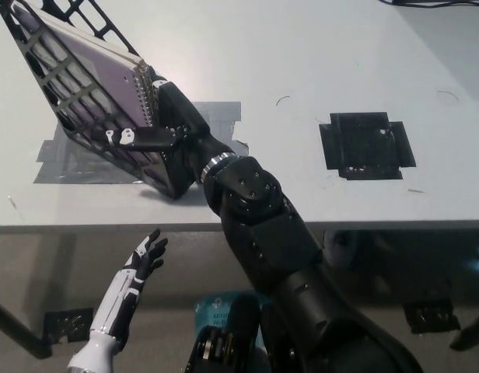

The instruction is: A shelf with a book inside it is placed on the center of the desk infront of the robot. The robot uses its right hand to grab the book, take it out and hand it to a person.

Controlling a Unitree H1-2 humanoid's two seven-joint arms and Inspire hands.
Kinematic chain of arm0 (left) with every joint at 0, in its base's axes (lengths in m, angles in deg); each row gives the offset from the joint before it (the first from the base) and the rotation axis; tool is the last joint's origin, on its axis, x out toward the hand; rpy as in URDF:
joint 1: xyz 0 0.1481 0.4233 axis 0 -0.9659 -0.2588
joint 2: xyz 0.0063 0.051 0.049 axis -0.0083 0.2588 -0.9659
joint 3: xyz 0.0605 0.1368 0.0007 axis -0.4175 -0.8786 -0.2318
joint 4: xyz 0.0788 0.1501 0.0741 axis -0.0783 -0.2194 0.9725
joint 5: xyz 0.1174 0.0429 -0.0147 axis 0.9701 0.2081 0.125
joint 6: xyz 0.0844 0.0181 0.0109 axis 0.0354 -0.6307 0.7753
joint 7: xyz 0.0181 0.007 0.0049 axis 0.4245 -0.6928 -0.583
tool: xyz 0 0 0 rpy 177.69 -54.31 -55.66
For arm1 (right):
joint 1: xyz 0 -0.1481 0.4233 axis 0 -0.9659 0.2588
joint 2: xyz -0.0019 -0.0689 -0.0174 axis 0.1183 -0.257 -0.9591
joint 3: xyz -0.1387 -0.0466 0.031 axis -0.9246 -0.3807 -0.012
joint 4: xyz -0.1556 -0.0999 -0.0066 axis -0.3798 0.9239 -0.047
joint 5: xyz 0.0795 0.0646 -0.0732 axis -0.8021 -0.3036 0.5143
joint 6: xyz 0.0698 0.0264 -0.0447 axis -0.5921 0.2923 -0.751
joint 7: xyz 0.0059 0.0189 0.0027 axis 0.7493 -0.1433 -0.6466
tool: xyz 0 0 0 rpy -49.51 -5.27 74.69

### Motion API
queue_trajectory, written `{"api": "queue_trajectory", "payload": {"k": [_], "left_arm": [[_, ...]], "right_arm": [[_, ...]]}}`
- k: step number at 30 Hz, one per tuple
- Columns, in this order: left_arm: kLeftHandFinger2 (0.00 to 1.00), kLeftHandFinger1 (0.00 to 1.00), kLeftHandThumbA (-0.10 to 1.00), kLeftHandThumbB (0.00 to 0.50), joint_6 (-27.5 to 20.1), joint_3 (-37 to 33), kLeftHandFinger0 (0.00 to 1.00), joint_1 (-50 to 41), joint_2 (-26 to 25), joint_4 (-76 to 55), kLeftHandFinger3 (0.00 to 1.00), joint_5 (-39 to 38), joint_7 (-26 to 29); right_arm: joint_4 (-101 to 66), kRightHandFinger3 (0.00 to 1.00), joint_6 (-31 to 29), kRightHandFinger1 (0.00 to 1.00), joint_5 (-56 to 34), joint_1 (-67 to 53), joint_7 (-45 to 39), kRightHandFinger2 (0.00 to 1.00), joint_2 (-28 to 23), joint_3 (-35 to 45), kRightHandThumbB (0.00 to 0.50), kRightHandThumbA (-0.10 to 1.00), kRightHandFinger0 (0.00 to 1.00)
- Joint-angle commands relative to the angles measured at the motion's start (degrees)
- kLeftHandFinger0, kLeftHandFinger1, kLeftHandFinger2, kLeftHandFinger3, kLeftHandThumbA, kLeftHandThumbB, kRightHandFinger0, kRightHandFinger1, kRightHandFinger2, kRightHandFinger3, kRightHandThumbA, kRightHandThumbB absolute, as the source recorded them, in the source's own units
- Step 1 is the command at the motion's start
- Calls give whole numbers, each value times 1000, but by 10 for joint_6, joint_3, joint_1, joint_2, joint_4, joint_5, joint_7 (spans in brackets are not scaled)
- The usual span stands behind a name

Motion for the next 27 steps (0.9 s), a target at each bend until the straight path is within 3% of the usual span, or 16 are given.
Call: {"api": "queue_trajectory", "payload": {"k": [1,12,14,15,16,17,18,19,20,21,25,26,27], "left_arm": [[1000,1000,1000,261,-3,-2,1000,10,-7,-22,1000,12,-3],[1000,1000,1000,283,0,-2,1000,12,-7,-22,1000,11,-5],[1000,1000,1000,286,2,-2,1000,11,-7,-22,1000,13,-5],[1000,1000,1000,285,1,-2,1000,11,-7,-22,1000,13,-5],[1000,1000,1000,281,-2,-2,1000,11,-7,-21,1000,13,-5],[1000,1000,1000,282,-3,-2,1000,13,-8,-21,1000,13,-5],[1000,1000,1000,283,-3,-2,1000,14,-8,-21,1000,13,-5],[1000,1000,1000,283,-2,-2,1000,14,-8,-21,1000,11,-5],[1000,1000,1000,275,-2,-1,1000,15,-7,-20,1000,8,-6],[1000,1000,1000,279,-4,-1,1000,17,-6,-17,1000,6,-6],[1000,1000,1000,283,5,-1,1000,15,-6,-22,1000,7,-7],[1000,1000,1000,275,4,-1,1000,15,-6,-23,1000,5,-7],[1000,1000,1000,270,1,-1,1000,14,-6,-21,1000,4,-7]], "right_arm": [[28,1000,-37,1000,-8,53,0,1000,5,10,298,995,1000],[74,1000,-52,1000,-6,78,2,1000,6,19,302,989,1000],[81,1000,-56,1000,0,81,6,1000,4,17,279,1000,991],[85,1000,-58,878,2,82,10,938,4,17,252,1000,822],[89,739,-66,550,13,84,20,625,2,12,199,1000,482],[88,480,-68,288,20,85,26,343,0,8,160,1000,246],[87,355,-70,159,25,85,29,227,-1,5,145,1000,97],[82,138,-67,32,28,85,34,45,0,3,124,1000,19],[72,28,-64,6,31,84,41,9,2,3,86,1000,4],[58,1,-63,0,30,80,43,0,5,3,75,1000,0],[38,0,-60,0,19,74,38,0,10,8,84,1000,0],[23,0,-52,0,13,71,39,0,14,12,106,1000,0],[11,0,-44,0,4,68,38,0,17,17,86,1000,0]]}}
